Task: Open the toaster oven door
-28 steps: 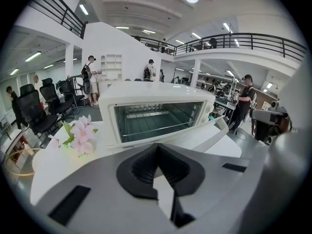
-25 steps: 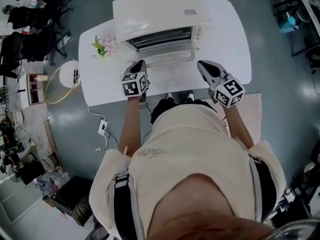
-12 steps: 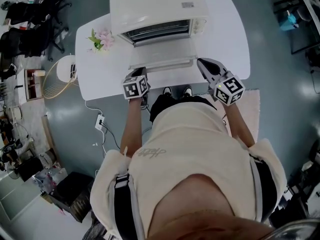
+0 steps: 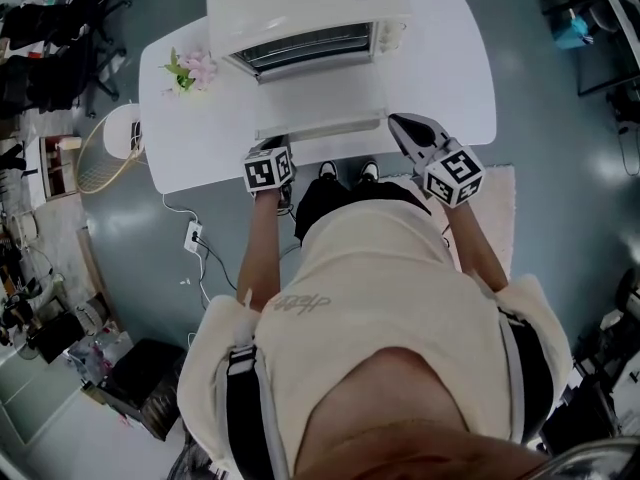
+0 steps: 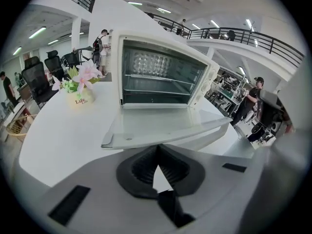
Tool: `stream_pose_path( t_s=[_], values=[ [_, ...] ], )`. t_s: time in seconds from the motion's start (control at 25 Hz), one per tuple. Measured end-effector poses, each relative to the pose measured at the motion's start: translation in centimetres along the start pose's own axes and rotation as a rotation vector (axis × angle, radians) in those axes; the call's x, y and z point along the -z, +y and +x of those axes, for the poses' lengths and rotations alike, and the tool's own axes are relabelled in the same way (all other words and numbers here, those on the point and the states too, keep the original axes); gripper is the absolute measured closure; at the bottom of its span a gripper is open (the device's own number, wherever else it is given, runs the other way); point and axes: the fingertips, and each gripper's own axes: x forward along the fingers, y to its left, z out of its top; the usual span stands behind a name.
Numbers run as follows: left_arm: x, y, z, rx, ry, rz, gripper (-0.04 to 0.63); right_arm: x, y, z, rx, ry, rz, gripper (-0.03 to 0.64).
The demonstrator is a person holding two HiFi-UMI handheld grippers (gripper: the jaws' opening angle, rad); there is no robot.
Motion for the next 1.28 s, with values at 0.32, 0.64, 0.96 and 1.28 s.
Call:
stream_pose_path(
  t_s=[0.32,0.64,0.96,1.28],
  values=[
    [3.0,0.4,1.7,0.000,0.030,-0.046,0.577,1.9,0.4,-0.1,-0.002,0.024,0.010,0.611],
    [5.4,1.0,3.2,0.007,0.060,-0.074,0.577,3.0,0.3,-0.6,0.015,0.039,0.006,0.611],
    [7.5,2.0,4.8,0.021,0.087,-0.134,0.577,3.5,0.0,-1.1,0.048,0.046,0.015,0.611],
    [8.3,2.2,5.3,0.027,0.094,-0.146,0.577,3.5,0.2,-0.6,0.065,0.058,0.008,0.611]
  ],
)
